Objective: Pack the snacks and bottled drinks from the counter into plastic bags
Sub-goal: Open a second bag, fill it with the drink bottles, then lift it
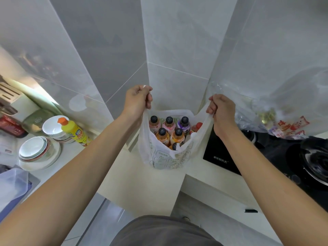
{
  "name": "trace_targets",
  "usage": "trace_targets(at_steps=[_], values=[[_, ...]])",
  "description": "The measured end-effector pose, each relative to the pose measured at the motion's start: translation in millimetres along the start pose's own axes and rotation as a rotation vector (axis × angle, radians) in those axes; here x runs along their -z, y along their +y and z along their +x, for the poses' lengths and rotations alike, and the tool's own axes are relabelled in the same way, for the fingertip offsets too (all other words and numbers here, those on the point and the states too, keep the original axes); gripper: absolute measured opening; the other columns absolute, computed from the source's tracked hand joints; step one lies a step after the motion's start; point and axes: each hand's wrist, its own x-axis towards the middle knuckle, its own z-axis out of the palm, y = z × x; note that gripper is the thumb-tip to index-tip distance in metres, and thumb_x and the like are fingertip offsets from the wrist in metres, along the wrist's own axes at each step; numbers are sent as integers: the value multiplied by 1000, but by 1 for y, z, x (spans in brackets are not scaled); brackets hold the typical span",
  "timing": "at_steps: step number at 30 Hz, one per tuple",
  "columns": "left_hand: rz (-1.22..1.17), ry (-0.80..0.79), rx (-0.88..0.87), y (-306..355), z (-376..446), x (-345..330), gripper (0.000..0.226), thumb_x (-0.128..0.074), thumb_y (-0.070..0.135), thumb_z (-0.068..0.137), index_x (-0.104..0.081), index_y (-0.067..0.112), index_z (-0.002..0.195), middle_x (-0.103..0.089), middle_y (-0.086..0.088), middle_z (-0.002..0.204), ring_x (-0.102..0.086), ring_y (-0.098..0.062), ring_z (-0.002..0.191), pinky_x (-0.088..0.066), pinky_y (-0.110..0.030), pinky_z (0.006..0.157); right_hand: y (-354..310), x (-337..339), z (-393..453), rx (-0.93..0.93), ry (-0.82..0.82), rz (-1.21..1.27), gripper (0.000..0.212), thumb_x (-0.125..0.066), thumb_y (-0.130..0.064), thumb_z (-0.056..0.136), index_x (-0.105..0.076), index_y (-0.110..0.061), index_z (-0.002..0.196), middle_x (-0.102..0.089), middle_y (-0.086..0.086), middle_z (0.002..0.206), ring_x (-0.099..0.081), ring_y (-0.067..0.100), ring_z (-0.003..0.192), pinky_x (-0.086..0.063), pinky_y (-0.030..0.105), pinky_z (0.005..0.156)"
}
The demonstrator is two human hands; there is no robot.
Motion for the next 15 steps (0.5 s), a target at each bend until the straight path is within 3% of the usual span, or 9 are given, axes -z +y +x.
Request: trace_targets(at_steps=[7, 15], values=[[-25, 4, -43, 32, -14, -3, 15, -52, 11, 102, -63, 8, 93, -52, 3, 59, -38, -10, 44, -38, -26, 51, -37, -5, -36, 97, -43, -4, 25, -48, -5, 104, -60, -4, 82, -37, -2, 54, -35, 16, 49, -38, 28, 52], [-47, -133, -107, 65, -45, -10, 11, -56, 11, 101, -61, 4, 93, -49, 2, 58, -35, -10, 46, -33, -22, 47, -63, -4, -94, 170, 10, 8, 27, -48, -1, 103, -64, -2, 81, -39, -2, 51, -34, 14, 48, -36, 27, 49]])
